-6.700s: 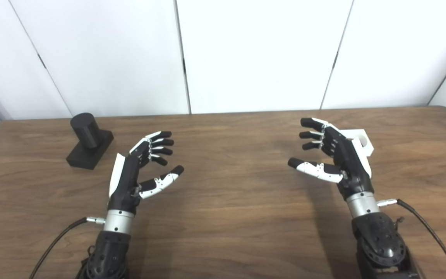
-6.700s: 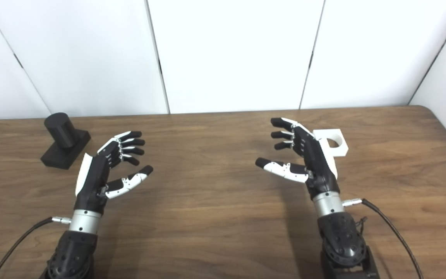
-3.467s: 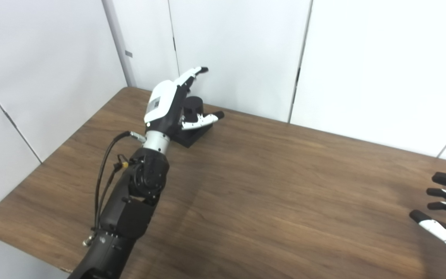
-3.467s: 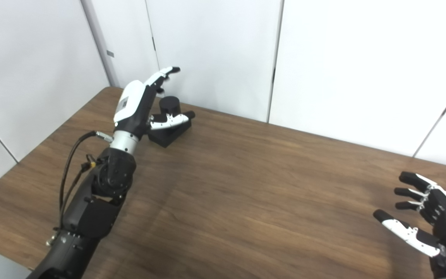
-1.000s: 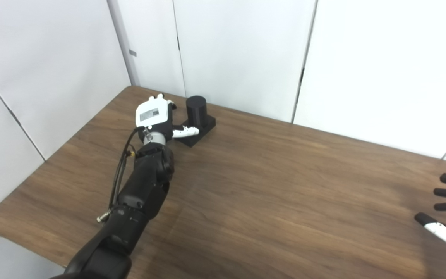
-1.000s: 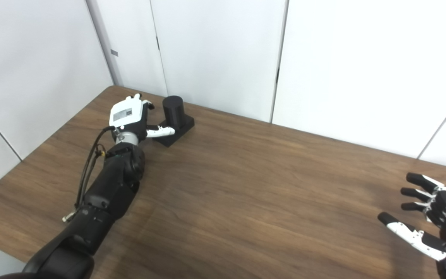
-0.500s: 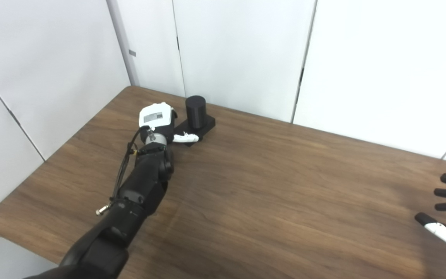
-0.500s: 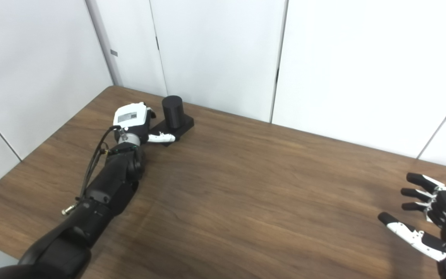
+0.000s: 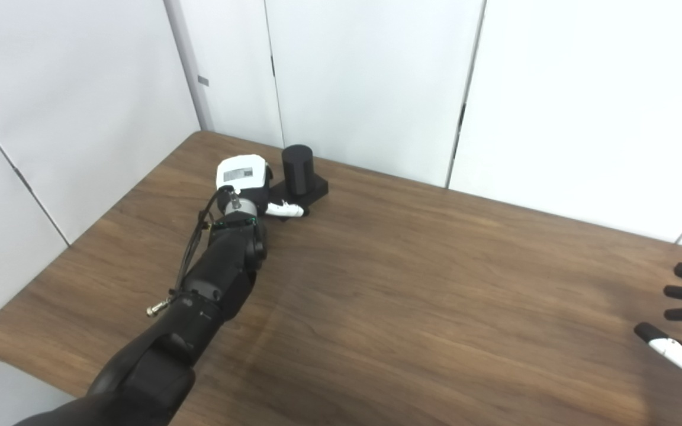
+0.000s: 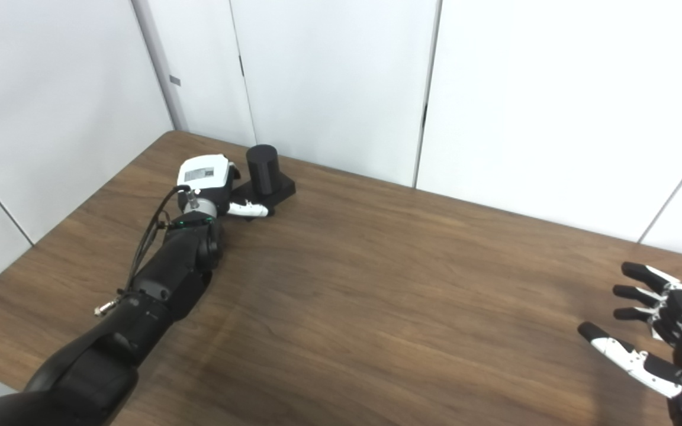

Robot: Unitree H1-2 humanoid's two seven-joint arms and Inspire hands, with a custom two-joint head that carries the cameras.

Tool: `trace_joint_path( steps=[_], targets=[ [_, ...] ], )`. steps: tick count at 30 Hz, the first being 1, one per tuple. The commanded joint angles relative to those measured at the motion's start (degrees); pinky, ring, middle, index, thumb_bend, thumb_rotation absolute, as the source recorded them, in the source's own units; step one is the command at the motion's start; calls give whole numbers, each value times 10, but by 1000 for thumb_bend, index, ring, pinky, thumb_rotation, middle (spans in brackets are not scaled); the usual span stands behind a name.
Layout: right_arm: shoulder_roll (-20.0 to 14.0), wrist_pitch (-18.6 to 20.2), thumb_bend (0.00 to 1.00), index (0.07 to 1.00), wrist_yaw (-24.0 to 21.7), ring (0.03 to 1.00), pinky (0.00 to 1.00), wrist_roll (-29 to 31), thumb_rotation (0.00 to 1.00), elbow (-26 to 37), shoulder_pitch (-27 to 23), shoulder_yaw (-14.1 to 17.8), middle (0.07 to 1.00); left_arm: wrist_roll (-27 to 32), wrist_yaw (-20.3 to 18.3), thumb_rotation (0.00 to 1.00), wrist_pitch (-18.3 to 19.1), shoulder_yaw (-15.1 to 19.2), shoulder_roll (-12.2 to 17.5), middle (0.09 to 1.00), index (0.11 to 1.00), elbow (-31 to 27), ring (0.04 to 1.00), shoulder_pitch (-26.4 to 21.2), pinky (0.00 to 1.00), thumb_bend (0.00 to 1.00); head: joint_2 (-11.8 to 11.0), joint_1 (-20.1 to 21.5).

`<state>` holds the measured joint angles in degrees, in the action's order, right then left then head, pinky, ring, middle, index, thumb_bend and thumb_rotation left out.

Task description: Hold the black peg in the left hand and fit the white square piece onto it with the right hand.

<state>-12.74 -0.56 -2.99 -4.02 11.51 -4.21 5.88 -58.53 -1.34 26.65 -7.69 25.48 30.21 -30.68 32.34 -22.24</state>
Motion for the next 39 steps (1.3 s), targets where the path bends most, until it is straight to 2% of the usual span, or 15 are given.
trace_joint_path(
  steps=[1, 12, 17, 20, 24, 26, 28, 32, 33, 34, 39],
  targets=[
    [-4, -5, 551, 721, 4, 692, 556, 1, 62, 24, -11, 4, 783, -3, 11, 601, 2, -4, 22, 951, 753, 0, 967, -35, 786, 977, 0, 0],
    [-1, 11, 543, 722, 5, 693, 556, 2, 70, 39, -8, 5, 783, 28, 9, 571, 0, -38, 33, 950, 766, 34, 973, -56, 829, 967, 4, 5],
    [0, 21, 535, 724, 6, 692, 562, 0, 78, 44, -8, 6, 783, 60, 22, 451, -15, -48, 37, 957, 781, 50, 959, -57, 819, 918, 5, 9],
    [1, 27, 528, 727, 7, 692, 560, 2, 89, 49, -8, 7, 785, 80, 15, 370, -29, -55, 42, 960, 777, 50, 966, -52, 821, 889, 5, 10],
    [-1, 24, 501, 725, 7, 692, 553, 2, 81, 52, -7, 7, 790, 108, -16, 259, -46, -66, 54, 961, 695, 35, 990, -42, 864, 818, 8, 9],
    [-2, 26, 493, 724, 7, 691, 554, 0, 83, 54, -7, 8, 789, 117, -35, 235, -48, -74, 59, 957, 650, 25, 995, -40, 885, 803, 9, 9],
    [-1, 32, 497, 721, 9, 687, 558, -5, 77, 56, -6, 8, 787, 119, -43, 197, -53, -83, 65, 934, 603, 15, 977, -36, 853, 784, 10, 9],
    [-1, 36, 501, 724, 9, 687, 557, -3, 38, 59, -7, 9, 787, 128, -58, 198, -81, -103, 78, 889, 565, 2, 925, -31, 783, 772, 10, 8],
    [-1, 37, 504, 725, 8, 687, 557, -2, 33, 59, -7, 9, 788, 136, -58, 126, -91, -102, 80, 882, 521, 1, 918, -30, 780, 623, 10, 8],
    [-1, 37, 502, 726, 7, 690, 561, -1, 21, 59, -7, 9, 791, 147, -58, 99, -103, -99, 81, 877, 505, -1, 912, -27, 787, 573, 10, 8],
    [-2, 32, 487, 734, 9, 697, 585, -9, 0, 59, -7, 8, 790, 175, -67, 69, -128, -97, 88, 881, 489, -11, 905, -22, 769, 522, 10, 9]
  ],
)
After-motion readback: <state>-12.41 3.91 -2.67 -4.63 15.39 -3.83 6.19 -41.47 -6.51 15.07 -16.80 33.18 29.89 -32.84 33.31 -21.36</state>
